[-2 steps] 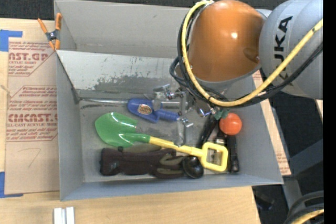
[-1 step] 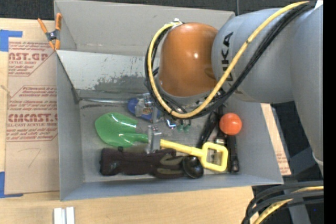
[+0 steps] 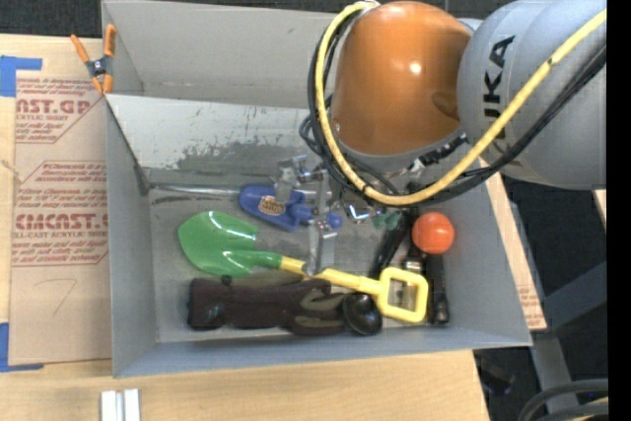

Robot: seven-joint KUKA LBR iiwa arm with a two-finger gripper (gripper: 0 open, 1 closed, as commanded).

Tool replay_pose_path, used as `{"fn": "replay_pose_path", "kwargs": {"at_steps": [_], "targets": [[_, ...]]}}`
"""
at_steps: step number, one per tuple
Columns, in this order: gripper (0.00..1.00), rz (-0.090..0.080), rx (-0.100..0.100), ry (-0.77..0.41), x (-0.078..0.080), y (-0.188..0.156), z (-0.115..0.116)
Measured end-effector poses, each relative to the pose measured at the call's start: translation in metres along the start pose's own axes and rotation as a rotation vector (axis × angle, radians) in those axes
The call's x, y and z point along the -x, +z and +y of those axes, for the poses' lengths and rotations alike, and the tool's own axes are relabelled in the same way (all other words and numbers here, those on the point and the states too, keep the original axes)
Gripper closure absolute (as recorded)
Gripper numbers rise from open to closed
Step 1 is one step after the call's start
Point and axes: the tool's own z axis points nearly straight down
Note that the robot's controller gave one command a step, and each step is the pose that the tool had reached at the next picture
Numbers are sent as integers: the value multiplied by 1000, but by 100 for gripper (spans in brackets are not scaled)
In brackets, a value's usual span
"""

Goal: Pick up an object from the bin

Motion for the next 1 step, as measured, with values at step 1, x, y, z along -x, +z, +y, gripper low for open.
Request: {"fn": "replay_pose_path", "kwargs": {"at_steps": [1], "targets": [[0, -5, 4, 7, 4, 78, 18]]}}
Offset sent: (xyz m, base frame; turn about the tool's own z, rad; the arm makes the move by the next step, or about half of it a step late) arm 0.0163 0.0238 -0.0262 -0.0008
